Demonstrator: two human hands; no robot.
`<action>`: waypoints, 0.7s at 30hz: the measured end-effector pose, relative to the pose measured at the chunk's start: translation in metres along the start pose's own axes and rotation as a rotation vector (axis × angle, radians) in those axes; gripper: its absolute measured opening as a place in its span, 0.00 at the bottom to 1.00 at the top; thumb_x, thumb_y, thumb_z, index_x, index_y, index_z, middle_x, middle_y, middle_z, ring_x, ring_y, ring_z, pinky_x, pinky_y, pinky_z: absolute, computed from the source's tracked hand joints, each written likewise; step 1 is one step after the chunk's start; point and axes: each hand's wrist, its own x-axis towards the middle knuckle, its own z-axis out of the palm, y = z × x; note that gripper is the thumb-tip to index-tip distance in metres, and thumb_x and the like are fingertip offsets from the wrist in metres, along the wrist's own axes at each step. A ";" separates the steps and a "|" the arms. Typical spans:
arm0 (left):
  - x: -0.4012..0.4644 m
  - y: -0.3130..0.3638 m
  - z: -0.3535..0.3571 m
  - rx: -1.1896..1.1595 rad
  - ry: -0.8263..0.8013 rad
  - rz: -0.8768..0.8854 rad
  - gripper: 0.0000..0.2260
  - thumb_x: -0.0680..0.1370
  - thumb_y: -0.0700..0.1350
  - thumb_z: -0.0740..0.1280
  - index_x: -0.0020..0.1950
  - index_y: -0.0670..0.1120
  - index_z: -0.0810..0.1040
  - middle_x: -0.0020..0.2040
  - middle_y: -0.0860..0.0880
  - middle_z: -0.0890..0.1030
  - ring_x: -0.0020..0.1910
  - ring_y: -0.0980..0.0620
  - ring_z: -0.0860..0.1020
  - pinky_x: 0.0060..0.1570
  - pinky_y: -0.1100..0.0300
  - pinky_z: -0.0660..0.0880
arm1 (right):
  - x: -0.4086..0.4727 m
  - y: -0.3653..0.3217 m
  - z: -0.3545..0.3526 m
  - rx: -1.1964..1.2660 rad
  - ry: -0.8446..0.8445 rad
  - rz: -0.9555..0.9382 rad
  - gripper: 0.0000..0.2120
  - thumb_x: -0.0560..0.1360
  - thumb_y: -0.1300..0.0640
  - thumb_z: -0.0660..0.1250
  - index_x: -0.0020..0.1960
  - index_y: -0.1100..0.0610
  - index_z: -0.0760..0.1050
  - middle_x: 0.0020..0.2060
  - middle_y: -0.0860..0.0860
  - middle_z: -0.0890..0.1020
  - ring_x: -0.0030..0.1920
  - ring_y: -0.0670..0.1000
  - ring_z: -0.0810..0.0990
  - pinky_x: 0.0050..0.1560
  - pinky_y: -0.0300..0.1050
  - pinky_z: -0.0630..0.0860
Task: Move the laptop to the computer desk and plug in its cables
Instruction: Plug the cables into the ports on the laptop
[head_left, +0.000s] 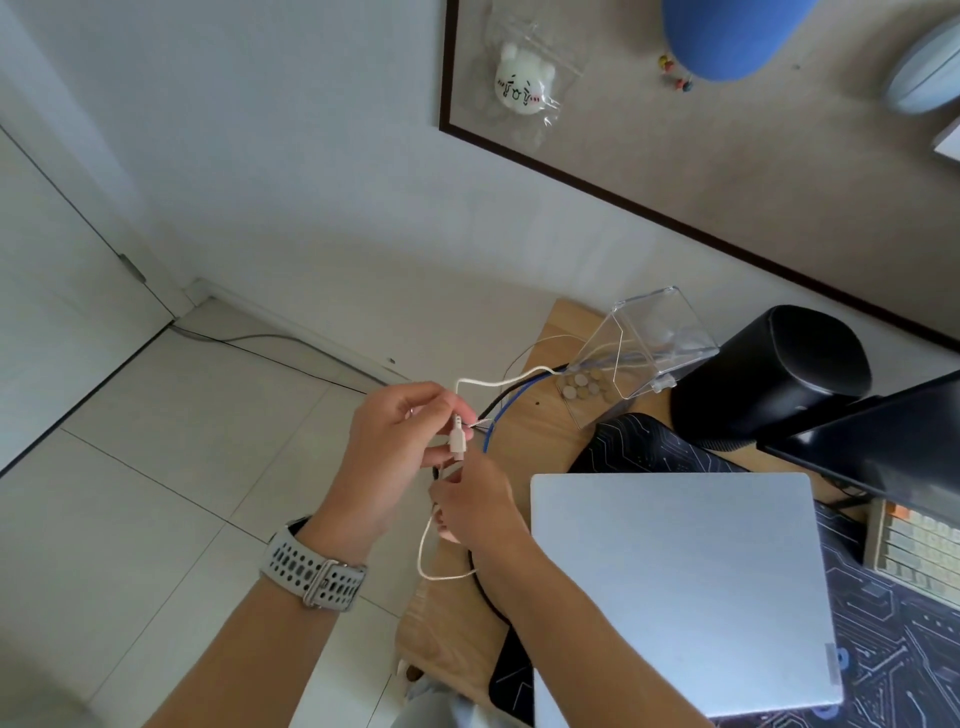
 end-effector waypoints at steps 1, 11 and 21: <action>0.000 -0.001 0.000 -0.003 -0.015 -0.020 0.11 0.78 0.36 0.63 0.41 0.41 0.84 0.42 0.42 0.84 0.41 0.53 0.83 0.41 0.59 0.80 | 0.003 0.002 0.007 0.106 0.000 0.078 0.06 0.71 0.64 0.61 0.42 0.53 0.69 0.35 0.55 0.77 0.30 0.52 0.76 0.37 0.47 0.76; -0.002 -0.033 0.002 0.075 -0.021 -0.115 0.12 0.71 0.31 0.70 0.38 0.49 0.83 0.35 0.41 0.81 0.34 0.47 0.78 0.42 0.48 0.78 | 0.025 0.039 0.032 -0.257 0.095 -0.105 0.07 0.75 0.59 0.56 0.50 0.51 0.70 0.42 0.50 0.79 0.43 0.51 0.78 0.40 0.47 0.75; -0.002 -0.069 0.019 0.377 0.020 -0.107 0.07 0.68 0.39 0.74 0.36 0.51 0.80 0.33 0.50 0.82 0.37 0.50 0.82 0.42 0.46 0.81 | 0.033 0.073 0.023 -0.576 0.162 -0.248 0.11 0.74 0.64 0.58 0.53 0.56 0.74 0.48 0.54 0.79 0.47 0.53 0.79 0.45 0.45 0.76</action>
